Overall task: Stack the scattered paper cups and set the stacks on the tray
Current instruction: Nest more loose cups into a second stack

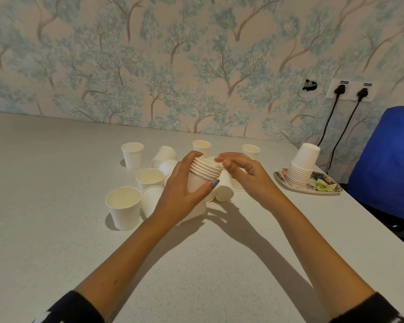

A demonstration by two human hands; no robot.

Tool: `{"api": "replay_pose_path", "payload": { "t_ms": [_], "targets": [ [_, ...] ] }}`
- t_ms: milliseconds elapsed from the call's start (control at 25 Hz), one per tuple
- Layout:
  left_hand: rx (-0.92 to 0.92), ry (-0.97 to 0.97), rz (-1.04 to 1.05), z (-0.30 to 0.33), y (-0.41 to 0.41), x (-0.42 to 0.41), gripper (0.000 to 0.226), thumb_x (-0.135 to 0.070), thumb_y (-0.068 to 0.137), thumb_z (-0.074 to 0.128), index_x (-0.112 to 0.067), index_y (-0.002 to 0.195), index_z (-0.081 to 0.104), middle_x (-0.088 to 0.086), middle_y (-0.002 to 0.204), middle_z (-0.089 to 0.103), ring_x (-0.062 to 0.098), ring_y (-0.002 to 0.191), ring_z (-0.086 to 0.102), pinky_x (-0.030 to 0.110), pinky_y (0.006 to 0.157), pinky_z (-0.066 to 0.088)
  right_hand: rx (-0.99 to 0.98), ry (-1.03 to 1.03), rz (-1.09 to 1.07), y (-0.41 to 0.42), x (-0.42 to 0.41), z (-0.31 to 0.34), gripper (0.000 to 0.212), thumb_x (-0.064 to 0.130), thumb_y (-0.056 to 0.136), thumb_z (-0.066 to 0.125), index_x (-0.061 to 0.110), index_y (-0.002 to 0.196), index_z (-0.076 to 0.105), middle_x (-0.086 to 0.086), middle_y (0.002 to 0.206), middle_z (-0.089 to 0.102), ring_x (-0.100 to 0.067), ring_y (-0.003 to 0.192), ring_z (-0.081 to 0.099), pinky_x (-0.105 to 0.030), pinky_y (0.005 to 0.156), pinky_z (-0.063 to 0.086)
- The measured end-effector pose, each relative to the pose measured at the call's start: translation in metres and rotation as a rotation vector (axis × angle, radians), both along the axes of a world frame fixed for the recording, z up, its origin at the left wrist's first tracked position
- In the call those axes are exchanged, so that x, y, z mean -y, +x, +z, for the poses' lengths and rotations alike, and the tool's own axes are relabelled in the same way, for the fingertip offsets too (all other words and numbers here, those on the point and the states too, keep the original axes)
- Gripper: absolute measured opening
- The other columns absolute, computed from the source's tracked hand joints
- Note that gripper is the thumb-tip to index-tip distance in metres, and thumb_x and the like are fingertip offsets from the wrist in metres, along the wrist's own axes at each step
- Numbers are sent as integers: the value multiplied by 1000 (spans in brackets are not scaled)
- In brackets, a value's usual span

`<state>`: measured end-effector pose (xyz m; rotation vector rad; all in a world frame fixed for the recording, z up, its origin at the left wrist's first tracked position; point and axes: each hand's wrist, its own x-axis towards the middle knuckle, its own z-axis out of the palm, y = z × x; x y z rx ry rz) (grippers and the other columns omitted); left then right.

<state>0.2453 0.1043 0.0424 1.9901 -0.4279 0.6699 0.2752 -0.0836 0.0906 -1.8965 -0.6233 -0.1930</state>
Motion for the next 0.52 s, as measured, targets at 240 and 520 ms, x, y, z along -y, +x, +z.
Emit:
{"api": "replay_pose_path", "payload": {
  "t_ms": [240,520],
  "targets": [
    [10,-37,-28,29,9,15,68,-56,81,62,-43,136,25,-9,132,44,5,107,50,10,81,42,-62,-591,-444,80,27,-23,61,32,90,61,28,144,32,-11,149,32,-34,134,34,-49,112,24],
    [-25,-87,-53,30,14,28,74,-53,80,66,-44,140,23,-7,139,42,10,115,49,25,92,48,-20,-947,-319,114,34,-43,62,34,88,62,27,143,34,-10,149,31,-38,132,32,-53,109,29]
  ]
}}
